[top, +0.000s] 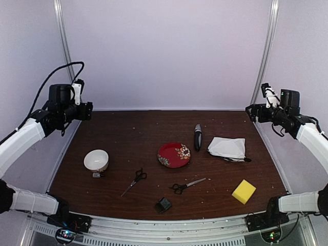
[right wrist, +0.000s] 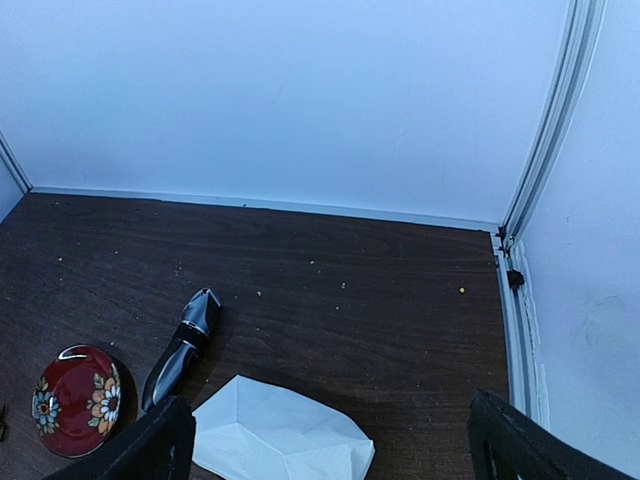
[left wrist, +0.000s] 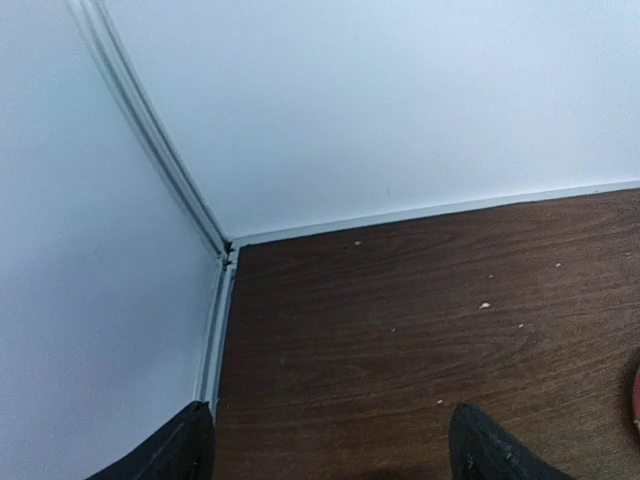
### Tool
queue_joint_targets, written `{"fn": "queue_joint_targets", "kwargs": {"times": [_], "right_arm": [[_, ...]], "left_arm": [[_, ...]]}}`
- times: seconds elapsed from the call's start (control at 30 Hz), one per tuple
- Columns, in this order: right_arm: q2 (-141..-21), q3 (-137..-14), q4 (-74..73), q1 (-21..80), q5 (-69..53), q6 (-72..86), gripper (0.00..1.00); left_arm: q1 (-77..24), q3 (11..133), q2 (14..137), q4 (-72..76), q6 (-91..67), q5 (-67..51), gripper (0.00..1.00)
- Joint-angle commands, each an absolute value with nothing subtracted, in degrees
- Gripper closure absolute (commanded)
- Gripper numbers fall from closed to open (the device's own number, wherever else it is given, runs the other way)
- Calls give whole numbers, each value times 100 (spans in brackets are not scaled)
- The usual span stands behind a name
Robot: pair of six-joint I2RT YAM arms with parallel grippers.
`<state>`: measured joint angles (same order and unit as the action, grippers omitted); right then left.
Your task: Sort the hair-cutting tools
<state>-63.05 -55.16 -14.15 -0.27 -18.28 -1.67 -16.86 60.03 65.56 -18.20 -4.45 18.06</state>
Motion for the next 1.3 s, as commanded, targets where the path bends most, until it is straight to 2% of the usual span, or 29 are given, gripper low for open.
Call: {"fn": "queue_joint_targets", "kwargs": {"times": [0.0, 0.07, 0.17, 0.53, 0.63, 0.7, 0.9, 1.03, 1.27], "right_arm": [[-6255, -5621, -1596, 60, -1794, -513, 2], [-6243, -5616, -1755, 82, -2154, -931, 4], [-6407, -5772, -2280, 255, -2259, -1596, 14], [-7130, -5800, -3500, 2049, -422, -4003, 43], [-7466, -5853, -3794, 2374, -196, -4403, 58], [-7713, -5925, -4032, 2487, -209, -4636, 64], [-8323, -5689, -3705, 2638, 908, -4750, 59], [-8647, -5547, -3420, 2640, 1597, -4749, 60], [-9230, -5653, -3256, 2556, 1724, -4702, 59]], "left_arm": [[-2009, 6838, 7086, -1798, -476, 1006, 18], [-2222, 7138, 7349, -1839, -435, 782, 21], [-2533, 7287, 7592, -1823, -330, 500, 23], [-3105, 7296, 7956, -1850, -388, -194, 23], [-3126, 7267, 7927, -1869, -396, -205, 23], [-3135, 7258, 7916, -1877, -405, -204, 23], [-3158, 7253, 7860, -1879, -405, -197, 22], [-3165, 7251, 7850, -1873, -396, -167, 22], [-3169, 7246, 7804, -1872, -392, -171, 22]]}}
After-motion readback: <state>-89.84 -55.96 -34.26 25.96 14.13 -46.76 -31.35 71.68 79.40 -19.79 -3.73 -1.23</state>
